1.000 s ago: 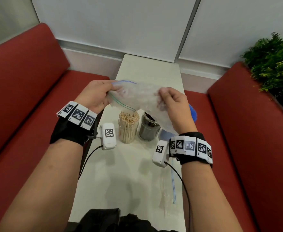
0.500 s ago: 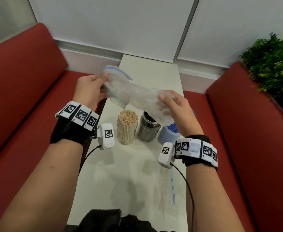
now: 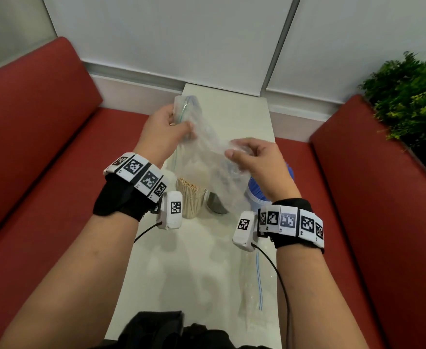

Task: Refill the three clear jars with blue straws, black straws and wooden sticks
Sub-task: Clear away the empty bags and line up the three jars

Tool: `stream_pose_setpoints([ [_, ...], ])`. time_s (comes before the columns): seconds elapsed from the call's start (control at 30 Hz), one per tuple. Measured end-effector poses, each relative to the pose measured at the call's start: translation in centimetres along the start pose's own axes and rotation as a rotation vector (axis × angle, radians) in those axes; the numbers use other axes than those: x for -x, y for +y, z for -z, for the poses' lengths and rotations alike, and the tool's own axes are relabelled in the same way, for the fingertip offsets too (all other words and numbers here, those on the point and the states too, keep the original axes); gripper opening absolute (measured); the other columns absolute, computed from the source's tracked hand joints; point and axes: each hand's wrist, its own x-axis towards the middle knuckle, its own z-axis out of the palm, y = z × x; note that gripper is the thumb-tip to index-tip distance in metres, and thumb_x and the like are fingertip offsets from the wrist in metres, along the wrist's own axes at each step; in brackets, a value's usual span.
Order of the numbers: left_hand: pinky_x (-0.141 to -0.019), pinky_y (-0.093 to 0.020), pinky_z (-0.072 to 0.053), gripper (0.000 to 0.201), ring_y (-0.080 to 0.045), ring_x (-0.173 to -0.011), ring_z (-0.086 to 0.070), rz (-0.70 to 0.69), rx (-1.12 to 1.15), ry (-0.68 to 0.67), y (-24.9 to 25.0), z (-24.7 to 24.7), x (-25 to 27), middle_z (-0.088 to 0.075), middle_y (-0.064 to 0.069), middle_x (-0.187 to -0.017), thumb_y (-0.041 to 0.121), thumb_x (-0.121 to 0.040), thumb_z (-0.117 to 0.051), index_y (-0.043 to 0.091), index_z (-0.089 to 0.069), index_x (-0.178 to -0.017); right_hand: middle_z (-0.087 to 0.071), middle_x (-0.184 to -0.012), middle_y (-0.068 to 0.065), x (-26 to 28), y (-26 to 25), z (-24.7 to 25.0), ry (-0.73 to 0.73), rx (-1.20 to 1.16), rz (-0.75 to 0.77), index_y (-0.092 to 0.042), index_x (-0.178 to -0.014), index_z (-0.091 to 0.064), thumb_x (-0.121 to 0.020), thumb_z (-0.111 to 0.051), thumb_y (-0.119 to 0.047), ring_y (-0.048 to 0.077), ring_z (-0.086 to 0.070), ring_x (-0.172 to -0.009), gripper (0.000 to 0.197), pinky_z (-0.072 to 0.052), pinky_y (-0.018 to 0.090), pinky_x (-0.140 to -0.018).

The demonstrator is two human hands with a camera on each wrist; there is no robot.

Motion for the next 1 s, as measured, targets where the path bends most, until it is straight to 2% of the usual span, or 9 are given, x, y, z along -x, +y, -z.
stream_pose_setpoints([
  [0.13,-0.047,-0.014,-0.043,0.026,0.004,-0.045,-0.056,-0.033,-0.134,0.258,-0.2,0.9,-0.5,-0.063,0.010,-0.058,0.021,-0.097,-0.051,0.022,-0.067,-0.076,-0.070,-0.077,-0.002,-0.2,0.7,1.5,0.113,-0.045,-0.007,-0.009,-0.095,-0.073,-0.089,-0.077,-0.013,0.012,-0.062,-0.068,0.008,-0.054,0.028,-0.067],
  [0.3,-0.038,-0.011,-0.033,0.035,0.001,-0.033,-0.046,-0.011,-0.213,0.340,-1.2,1.4,-0.8,-0.052,0.012,-0.039,0.037,-0.101,-0.051,0.027,-0.059,-0.068,-0.074,-0.093,0.011,-0.2,2.0,2.1,0.173,-0.293,0.004,-0.009,-0.100,-0.067,-0.093,-0.071,-0.007,0.026,-0.071,-0.089,0.009,-0.059,0.036,-0.083],
  [0.4,-0.043,-0.013,-0.038,0.033,0.000,-0.038,-0.049,0.061,-0.025,0.301,-2.1,1.6,-0.6,-0.054,0.010,-0.044,0.027,-0.103,-0.051,0.019,-0.061,-0.073,-0.075,-0.090,0.008,0.1,2.8,2.3,0.167,-0.407,0.011,-0.012,-0.095,-0.065,-0.088,-0.068,0.008,0.021,-0.073,-0.087,0.022,-0.057,0.027,-0.075],
  [0.53,-0.062,-0.028,-0.047,0.012,-0.017,-0.065,-0.053,0.277,0.501,0.149,-2.1,2.0,-0.6,-0.056,-0.010,-0.084,0.002,-0.099,-0.051,0.003,-0.062,-0.104,-0.067,-0.085,0.000,0.7,3.7,3.3,0.161,-0.459,-0.059,-0.017,-0.094,-0.062,-0.086,-0.057,0.019,0.015,-0.064,-0.075,0.037,-0.052,0.023,-0.069],
  [0.6,-0.052,-0.026,-0.034,0.007,-0.014,-0.057,-0.035,0.403,0.556,0.041,-1.9,2.1,-0.5,-0.044,-0.002,-0.073,0.013,-0.093,-0.059,0.013,-0.061,-0.086,-0.065,-0.084,0.003,1.0,4.0,3.5,0.134,-0.426,-0.130,-0.018,-0.103,-0.063,-0.089,-0.057,0.011,0.018,-0.058,-0.072,0.033,-0.049,0.027,-0.068],
  [0.7,-0.039,-0.022,-0.020,0.042,-0.010,-0.045,-0.018,0.466,0.420,-0.132,-1.7,2.4,0.1,-0.024,0.007,-0.053,0.053,-0.087,-0.068,0.023,-0.058,-0.058,-0.067,-0.092,0.010,1.2,4.2,3.9,0.102,-0.299,-0.184,-0.016,-0.108,-0.067,-0.086,-0.071,-0.016,0.026,-0.058,-0.081,0.022,-0.049,0.040,-0.074],
  [0.83,-0.048,-0.023,-0.039,0.045,-0.013,-0.051,-0.041,0.383,0.430,0.057,-1.5,1.6,0.3,-0.045,0.000,-0.056,0.040,-0.096,-0.064,0.019,-0.073,-0.057,-0.058,-0.089,0.021,1.6,4.2,4.3,0.171,-0.237,-0.103,-0.017,-0.091,-0.078,-0.096,-0.068,-0.022,0.032,-0.049,-0.082,0.012,-0.045,0.044,-0.075],
  [0.93,-0.092,-0.039,-0.057,0.040,-0.029,-0.092,-0.068,0.406,0.414,0.204,-2.1,1.3,0.0,-0.074,-0.017,-0.101,0.039,-0.098,-0.062,0.002,-0.075,-0.102,-0.047,-0.074,0.019,1.7,4.4,4.2,0.212,-0.292,-0.064,-0.018,-0.091,-0.078,-0.101,-0.062,-0.026,0.029,-0.043,-0.067,0.020,-0.042,0.036,-0.064],
  [1.0,-0.082,-0.036,-0.059,0.050,-0.027,-0.087,-0.072,0.381,0.311,0.252,-2.8,1.1,0.1,-0.077,-0.011,-0.096,0.048,-0.097,-0.060,0.000,-0.071,-0.106,-0.056,-0.083,0.020,1.9,4.3,4.0,0.184,-0.274,-0.048,-0.019,-0.098,-0.077,-0.098,-0.065,-0.029,0.031,-0.051,-0.074,0.016,-0.046,0.041,-0.070],
])
